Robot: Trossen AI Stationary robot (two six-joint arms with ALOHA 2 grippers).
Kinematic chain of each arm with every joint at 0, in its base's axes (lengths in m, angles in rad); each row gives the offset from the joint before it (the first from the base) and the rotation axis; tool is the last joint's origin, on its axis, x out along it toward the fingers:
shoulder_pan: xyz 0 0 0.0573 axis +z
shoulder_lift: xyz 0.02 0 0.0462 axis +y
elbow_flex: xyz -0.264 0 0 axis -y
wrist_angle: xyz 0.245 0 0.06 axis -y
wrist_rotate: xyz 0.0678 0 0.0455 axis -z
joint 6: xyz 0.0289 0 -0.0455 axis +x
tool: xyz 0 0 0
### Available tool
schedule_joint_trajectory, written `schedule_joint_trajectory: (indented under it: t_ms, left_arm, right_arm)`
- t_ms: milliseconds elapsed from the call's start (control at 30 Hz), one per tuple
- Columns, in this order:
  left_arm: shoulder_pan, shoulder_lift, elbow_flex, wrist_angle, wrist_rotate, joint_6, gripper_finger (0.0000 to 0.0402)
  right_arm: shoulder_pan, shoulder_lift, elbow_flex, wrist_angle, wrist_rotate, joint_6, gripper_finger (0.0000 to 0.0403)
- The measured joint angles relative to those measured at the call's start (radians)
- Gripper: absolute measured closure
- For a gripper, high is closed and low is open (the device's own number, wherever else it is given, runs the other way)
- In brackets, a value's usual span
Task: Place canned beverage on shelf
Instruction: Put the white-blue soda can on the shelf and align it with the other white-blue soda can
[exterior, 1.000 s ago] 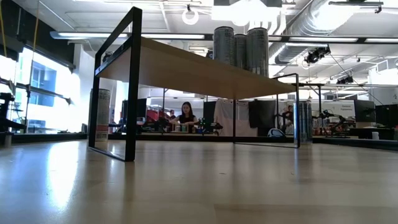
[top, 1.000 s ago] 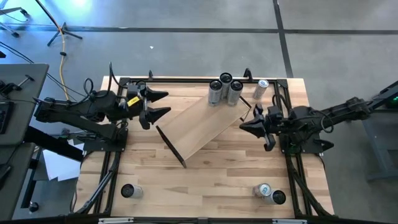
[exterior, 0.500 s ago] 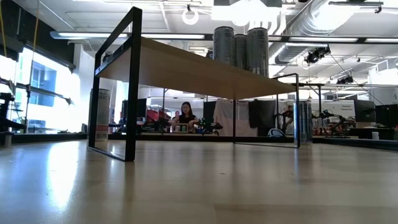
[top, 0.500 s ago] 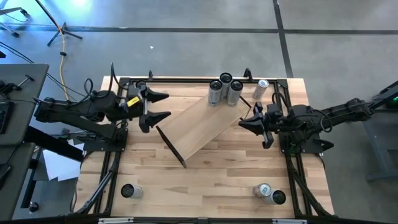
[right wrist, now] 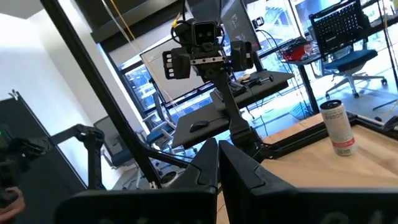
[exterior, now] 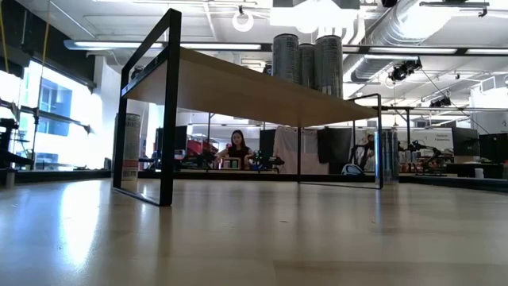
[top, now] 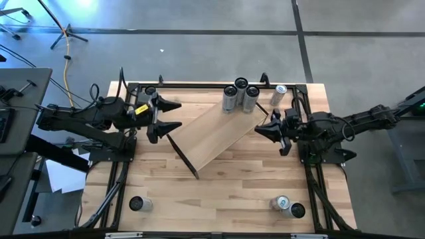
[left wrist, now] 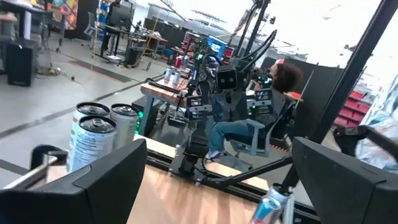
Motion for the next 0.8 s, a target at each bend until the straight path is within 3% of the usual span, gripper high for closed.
schedule_joint_trajectory:
  t_ms: [133, 333, 467, 567, 800]
  left_arm:
    - [0.0, 0.0, 0.0, 0.003, 0.064, -0.061, 0.0031]
    - [-0.005, 0.01, 0.0, 0.024, 0.063, -0.266, 0.0031]
    - [-0.075, 0.074, 0.045, 0.016, 0.067, -0.385, 0.0031]
    - [-0.135, 0.141, 0.163, -0.182, 0.062, -0.435, 0.0031]
    - [-0.228, 0.326, 0.534, -0.899, 0.052, -0.562, 0.0031]
  right_arm:
    - [0.0, 0.0, 0.0, -0.006, -0.001, -0.013, 0.0402]
    - [0.0, 0.0, 0.0, -0.056, -0.001, -0.013, 0.0402]
    - [0.0, 0.0, 0.0, -0.102, -0.002, -0.037, 0.0402]
    - [0.0, 0.0, 0.0, -0.139, -0.002, -0.047, 0.0402]
    - [0.0, 0.0, 0.0, -0.166, -0.003, -0.045, 0.0402]
